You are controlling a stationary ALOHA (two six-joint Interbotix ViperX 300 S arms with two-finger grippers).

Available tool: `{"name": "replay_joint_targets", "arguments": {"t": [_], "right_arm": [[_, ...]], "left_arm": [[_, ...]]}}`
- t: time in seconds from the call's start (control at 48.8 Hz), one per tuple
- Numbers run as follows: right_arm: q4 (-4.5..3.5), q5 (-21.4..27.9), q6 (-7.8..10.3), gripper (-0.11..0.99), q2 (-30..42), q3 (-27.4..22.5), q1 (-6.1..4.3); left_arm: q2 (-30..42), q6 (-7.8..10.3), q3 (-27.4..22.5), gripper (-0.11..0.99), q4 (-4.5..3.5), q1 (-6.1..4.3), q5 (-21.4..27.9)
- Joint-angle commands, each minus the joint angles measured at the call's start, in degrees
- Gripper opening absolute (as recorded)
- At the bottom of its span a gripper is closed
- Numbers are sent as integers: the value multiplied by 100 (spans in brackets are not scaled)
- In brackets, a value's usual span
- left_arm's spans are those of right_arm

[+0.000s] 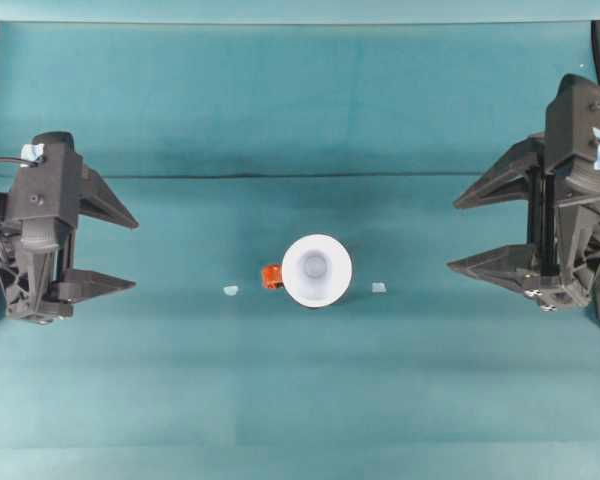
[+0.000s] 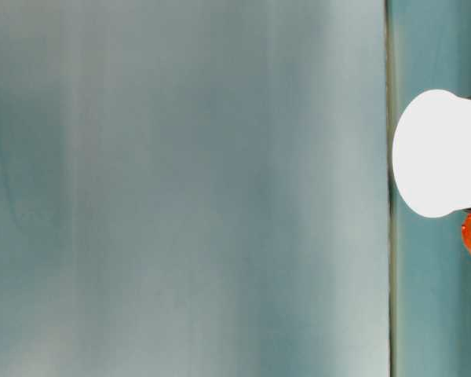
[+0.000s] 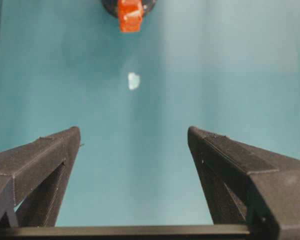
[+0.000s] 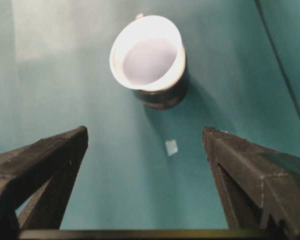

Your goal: Put the paper cup into the moved red handle cup holder.

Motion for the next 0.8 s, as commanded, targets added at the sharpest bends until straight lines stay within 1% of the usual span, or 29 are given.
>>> {"name": "replay_joint_targets", "arguments": {"t": [0.0, 0.041, 0.205, 0.348, 0.532, 0.553, 0.737, 0.778], "right_arm": [[0, -44, 18, 83, -18, -53, 9], [-9, -35, 18, 83, -18, -62, 9], [9, -18, 26, 83, -18, -35, 9], [18, -26, 26, 83, -18, -26, 9], [9, -35, 26, 83, -18, -26, 9], [9, -35, 26, 83, -18, -26, 9], [9, -35, 26, 83, -18, -18, 9], [9, -35, 26, 83, -18, -9, 9]], "left_arm": [[-9, -9, -70, 95, 9, -9, -18], [-9, -9, -70, 95, 9, -9, -9], [-9, -18, -62, 95, 18, -9, -9], [-9, -18, -62, 95, 9, -9, -9], [-9, -18, -62, 95, 18, -9, -9], [-9, -18, -70, 95, 9, -9, -9], [0, -18, -70, 95, 18, -9, -9], [-9, -18, -62, 95, 9, -9, -9]]}}
